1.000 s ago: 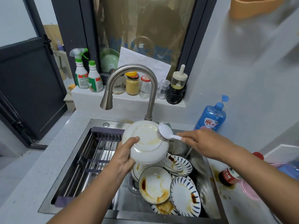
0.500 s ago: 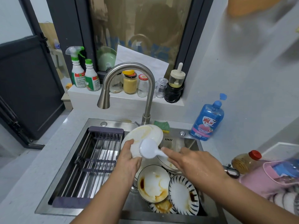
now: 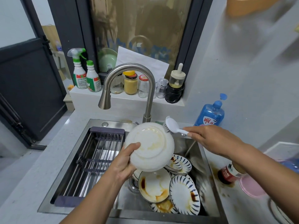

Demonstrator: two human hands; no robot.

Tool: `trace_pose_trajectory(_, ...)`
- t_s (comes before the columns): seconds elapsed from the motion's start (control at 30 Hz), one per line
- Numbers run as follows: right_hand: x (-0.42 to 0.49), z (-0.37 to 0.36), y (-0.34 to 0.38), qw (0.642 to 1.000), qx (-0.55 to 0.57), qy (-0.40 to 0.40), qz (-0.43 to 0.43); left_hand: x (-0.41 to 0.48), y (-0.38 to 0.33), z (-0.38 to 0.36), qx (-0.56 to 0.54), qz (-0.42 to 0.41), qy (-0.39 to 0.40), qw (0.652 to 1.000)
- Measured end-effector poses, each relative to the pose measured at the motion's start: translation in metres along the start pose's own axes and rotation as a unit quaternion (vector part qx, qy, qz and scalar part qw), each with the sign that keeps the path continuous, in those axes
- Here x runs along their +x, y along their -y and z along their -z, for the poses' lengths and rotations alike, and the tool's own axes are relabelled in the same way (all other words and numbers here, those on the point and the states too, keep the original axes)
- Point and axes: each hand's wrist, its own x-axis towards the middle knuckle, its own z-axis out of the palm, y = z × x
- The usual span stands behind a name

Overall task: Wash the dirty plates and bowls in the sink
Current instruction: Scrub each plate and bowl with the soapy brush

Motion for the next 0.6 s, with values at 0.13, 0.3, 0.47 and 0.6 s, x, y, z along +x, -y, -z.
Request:
trace_pose_trajectory(0.13, -0.004, 0.008, 0.018, 1.0, -0.004, -0.019, 0.024, -0.003, -0.003, -0.004, 0.092, -0.04, 0.018, 0.995)
trace_pose_trajectory(0.3, -0.02, -0.004, 0.061, 0.982, -0.151, -0.004, 0.117, -0.002, -0.001, -0.008, 0.085, -0.058, 0.044, 0.994)
trace_pose_trajectory(0.47, -0.007, -0.009, 0.06, 0.979, -0.176, -0.022, 0.099, -0.005, 0.001, 0.0, 0.028, -0.055, 0.016, 0.998)
trace_pose_trajectory(0.6, -0.018, -0.018, 0.056, 0.984, -0.135, 0.033, 0.115, -0.003, -0.004, 0.005, 0.022, -0.072, -0.014, 0.997)
